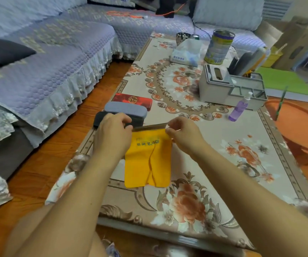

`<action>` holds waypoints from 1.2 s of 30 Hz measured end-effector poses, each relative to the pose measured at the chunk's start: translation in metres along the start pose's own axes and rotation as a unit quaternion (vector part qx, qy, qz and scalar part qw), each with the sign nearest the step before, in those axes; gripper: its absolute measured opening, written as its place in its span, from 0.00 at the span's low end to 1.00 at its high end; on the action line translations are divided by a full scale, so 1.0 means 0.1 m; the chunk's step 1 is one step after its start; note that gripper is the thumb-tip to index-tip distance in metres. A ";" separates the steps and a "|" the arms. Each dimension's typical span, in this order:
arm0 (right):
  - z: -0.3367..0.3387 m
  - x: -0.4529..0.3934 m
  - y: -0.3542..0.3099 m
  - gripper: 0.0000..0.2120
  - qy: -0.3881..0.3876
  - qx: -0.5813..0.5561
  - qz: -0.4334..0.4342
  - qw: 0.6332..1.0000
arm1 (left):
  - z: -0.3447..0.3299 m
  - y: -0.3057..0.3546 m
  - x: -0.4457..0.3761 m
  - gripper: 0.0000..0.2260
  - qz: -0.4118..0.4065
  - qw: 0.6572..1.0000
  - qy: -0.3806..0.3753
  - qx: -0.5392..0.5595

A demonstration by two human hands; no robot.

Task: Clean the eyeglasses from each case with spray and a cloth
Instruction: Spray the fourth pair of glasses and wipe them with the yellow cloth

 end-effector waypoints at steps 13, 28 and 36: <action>0.50 1.05 0.91 0.22 0.059 0.365 -0.170 0.914 | -1.05 0.80 0.34 0.07 -0.106 0.978 -0.181 0.022; 1.24 1.38 0.56 0.12 0.222 0.145 -0.019 0.964 | -1.20 0.71 0.46 0.15 0.043 0.879 -0.281 0.383; 1.22 1.49 0.71 0.09 0.224 0.000 0.017 0.974 | -1.19 0.85 0.51 0.04 -0.031 0.850 -0.293 0.437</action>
Point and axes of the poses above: each hand's wrist, its own x-axis away from the middle knuckle, its own z-axis out of the back of the hand, y = z × x, the point moved 4 cm from there along -x, towards the middle knuckle, and after that the axes turned 14 degrees about -y, right-handed, at the moved point
